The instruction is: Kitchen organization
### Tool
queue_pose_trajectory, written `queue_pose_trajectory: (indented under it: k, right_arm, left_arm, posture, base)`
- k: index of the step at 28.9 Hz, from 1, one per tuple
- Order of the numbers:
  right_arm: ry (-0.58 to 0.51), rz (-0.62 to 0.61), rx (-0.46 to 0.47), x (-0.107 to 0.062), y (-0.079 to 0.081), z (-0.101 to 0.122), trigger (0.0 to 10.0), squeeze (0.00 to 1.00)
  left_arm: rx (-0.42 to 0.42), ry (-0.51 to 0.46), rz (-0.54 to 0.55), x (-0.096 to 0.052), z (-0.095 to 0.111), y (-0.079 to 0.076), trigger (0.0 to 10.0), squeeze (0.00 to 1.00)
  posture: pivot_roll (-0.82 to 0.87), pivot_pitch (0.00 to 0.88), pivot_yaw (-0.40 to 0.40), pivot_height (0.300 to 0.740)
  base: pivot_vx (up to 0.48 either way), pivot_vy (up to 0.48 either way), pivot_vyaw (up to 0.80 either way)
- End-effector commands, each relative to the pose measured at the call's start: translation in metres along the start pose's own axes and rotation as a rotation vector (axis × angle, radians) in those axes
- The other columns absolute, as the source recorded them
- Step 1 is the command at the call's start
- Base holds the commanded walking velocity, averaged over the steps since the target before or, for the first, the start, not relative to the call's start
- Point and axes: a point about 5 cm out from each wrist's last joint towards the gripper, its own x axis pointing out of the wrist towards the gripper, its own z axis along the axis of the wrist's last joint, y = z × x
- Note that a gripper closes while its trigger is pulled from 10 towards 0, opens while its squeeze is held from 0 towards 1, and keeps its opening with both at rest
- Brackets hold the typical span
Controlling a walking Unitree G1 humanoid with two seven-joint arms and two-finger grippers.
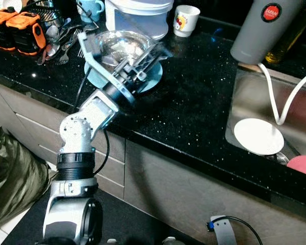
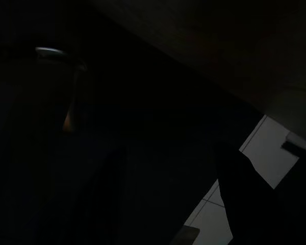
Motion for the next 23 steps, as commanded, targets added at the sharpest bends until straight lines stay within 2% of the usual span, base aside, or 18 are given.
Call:
queue_pose_trajectory:
  k: [1,10,16,23]
  right_arm:
    - [0.029,0.002,0.025,-0.001,0.000,-0.008,10.0,0.00]
    - [0.024,0.008,0.034,0.000,0.003,-0.005,10.0,0.00]
    - [0.021,0.009,0.038,0.000,0.004,-0.004,10.0,0.00]
    - [0.023,0.009,0.033,0.000,0.004,-0.004,10.0,0.00]
  left_arm:
    - [-0.024,0.038,-0.054,0.003,-0.011,-0.011,0.0,0.00]
    - [-0.056,0.083,-0.056,0.002,-0.028,-0.017,0.0,0.00]
    - [-0.059,0.105,-0.059,0.002,-0.031,-0.019,0.0,0.00]
    - [-0.041,0.229,-0.037,-0.002,-0.052,-0.016,0.0,0.00]
  posture:
    - [0.02,0.169,-0.041,0.740]
    - [0.03,0.151,-0.029,0.740]
    - [0.03,0.146,-0.028,0.740]
    - [0.03,0.133,-0.026,0.740]
  base:
    - [0.000,0.000,-0.80]
    - [0.000,0.000,-0.80]
    - [0.000,0.000,-0.80]
    - [0.000,0.000,-0.80]
